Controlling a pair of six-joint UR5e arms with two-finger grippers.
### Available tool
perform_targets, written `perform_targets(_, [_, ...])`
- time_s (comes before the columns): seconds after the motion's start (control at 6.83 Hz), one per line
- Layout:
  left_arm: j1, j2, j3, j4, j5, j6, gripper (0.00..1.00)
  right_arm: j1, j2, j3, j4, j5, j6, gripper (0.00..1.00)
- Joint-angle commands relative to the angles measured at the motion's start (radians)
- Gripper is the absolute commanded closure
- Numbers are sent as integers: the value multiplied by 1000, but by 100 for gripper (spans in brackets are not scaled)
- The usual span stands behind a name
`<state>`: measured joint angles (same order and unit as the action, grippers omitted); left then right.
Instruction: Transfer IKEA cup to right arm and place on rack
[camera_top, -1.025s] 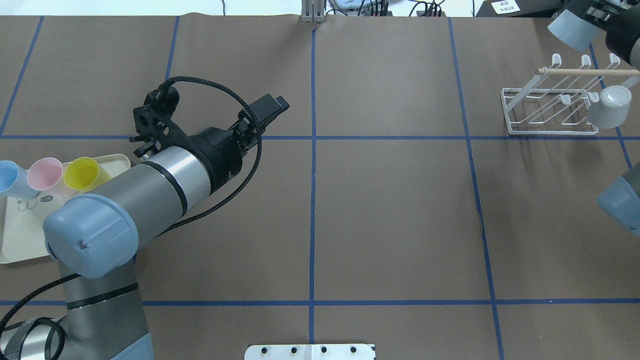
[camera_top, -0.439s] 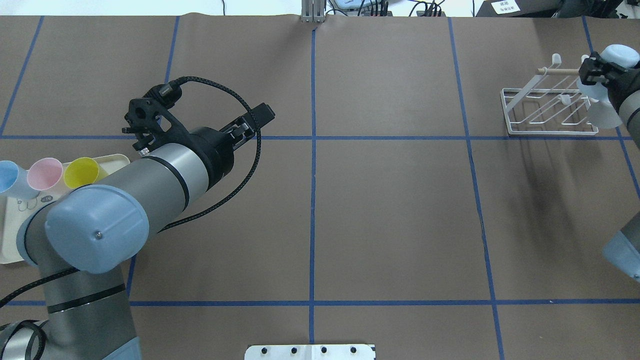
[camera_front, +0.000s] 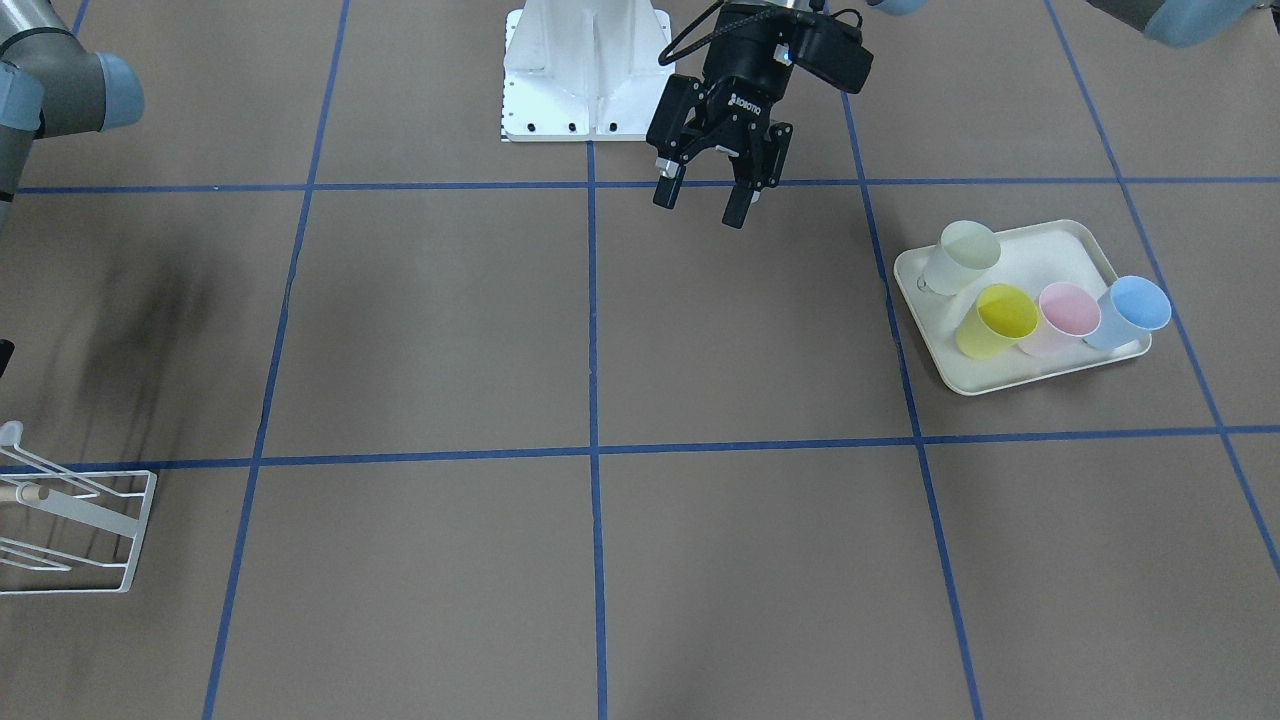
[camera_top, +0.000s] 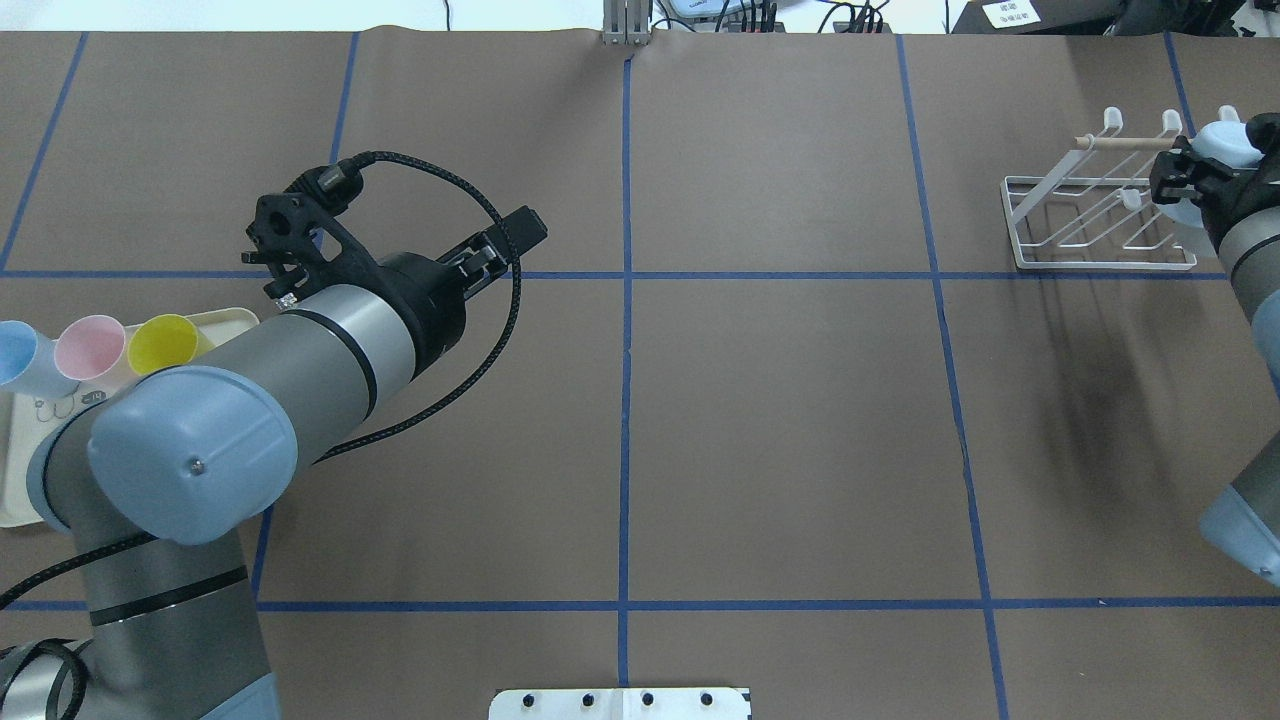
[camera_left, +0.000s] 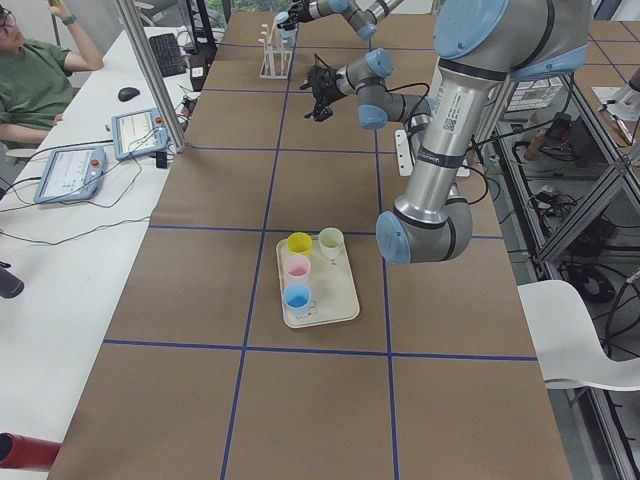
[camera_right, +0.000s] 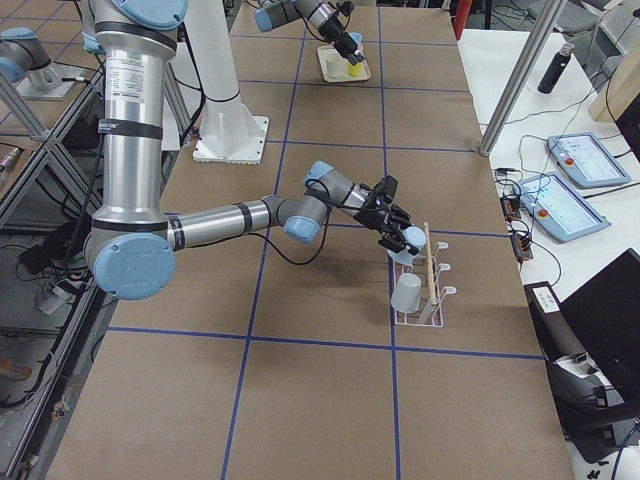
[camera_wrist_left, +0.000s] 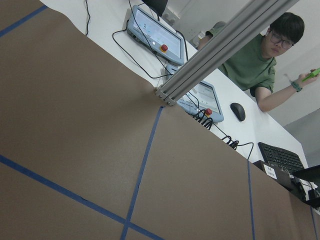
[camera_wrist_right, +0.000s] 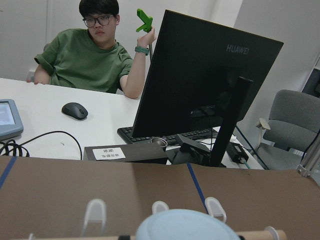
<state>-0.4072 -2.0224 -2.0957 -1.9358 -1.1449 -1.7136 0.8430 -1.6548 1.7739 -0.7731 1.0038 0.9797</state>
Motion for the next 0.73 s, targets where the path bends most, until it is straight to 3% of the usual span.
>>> perform_targets(0.0, [1,1,5,0,-6,0,0,-1,3,10,0,1,-12,100])
perform_targets(0.59, [2,-1,11,0,-7,-3,0,2,15,-1,-3,-4,-30,100])
